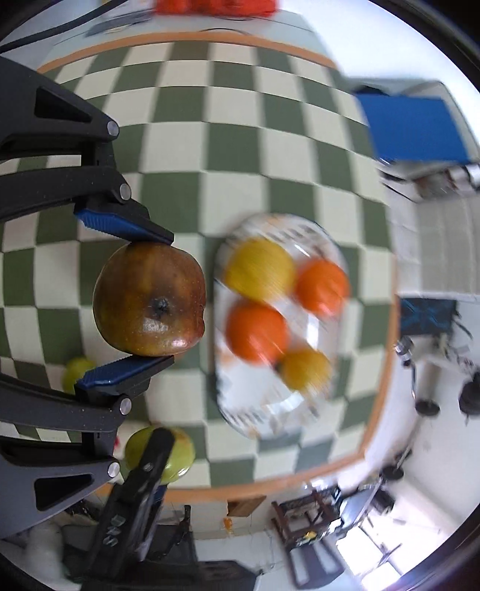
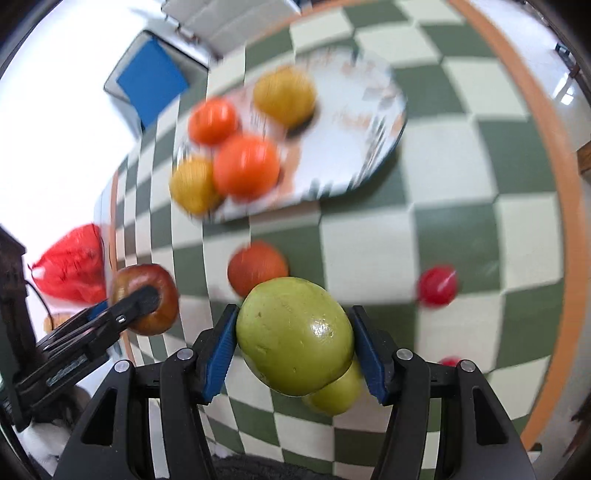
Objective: Organize fruits
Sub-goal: 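Place the pear on the plate with the left tool while the right places the apple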
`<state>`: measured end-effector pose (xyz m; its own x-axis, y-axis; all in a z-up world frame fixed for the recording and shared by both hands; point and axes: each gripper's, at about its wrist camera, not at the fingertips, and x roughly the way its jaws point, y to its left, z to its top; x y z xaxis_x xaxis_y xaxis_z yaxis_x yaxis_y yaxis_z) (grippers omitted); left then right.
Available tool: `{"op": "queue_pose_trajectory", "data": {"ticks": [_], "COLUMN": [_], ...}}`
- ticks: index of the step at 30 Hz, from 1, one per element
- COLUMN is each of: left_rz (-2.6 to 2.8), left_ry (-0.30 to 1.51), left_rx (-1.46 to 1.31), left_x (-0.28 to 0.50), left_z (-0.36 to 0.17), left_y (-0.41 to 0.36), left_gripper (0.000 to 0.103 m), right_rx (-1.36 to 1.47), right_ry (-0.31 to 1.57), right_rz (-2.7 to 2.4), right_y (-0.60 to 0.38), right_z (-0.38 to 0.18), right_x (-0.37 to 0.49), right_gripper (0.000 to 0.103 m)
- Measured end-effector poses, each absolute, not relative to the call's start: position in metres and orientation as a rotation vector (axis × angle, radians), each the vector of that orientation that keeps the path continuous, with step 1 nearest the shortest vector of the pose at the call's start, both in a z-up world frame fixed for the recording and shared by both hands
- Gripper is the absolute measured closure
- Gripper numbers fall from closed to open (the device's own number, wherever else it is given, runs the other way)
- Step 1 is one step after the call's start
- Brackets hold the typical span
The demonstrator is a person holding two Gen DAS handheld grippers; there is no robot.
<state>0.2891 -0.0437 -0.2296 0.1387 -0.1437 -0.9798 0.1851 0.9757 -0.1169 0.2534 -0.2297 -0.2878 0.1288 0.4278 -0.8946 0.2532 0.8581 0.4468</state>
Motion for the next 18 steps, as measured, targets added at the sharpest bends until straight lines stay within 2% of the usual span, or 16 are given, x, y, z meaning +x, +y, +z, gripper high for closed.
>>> {"op": "queue_pose_trajectory", "data": {"ticks": [4,8,18], "left_rz": [-0.291,-0.309,-0.293], "left_ry": [1.388,1.405,1.525], "left_rx": [0.065,0.077,0.020], "left_x": [0.313,0.329,0.356], "left_z": [-0.221,-0.234,-0.284], "left_y": [-0.086,-0.118,-0.148], "left_gripper": [0.048,0.048,0.048], "right_rx": [0.592,0.599,0.598], "right_ry": [1.401,1.371,1.456], "right_rz": [0.098,0.077,0.075], "right_y": [-0.272,-0.294,-0.297], "right_z": [-0.265,-0.259,-0.321], "right_x": [0.287,0.321,0.389], "right_gripper": [0.041,0.041,0.041]}}
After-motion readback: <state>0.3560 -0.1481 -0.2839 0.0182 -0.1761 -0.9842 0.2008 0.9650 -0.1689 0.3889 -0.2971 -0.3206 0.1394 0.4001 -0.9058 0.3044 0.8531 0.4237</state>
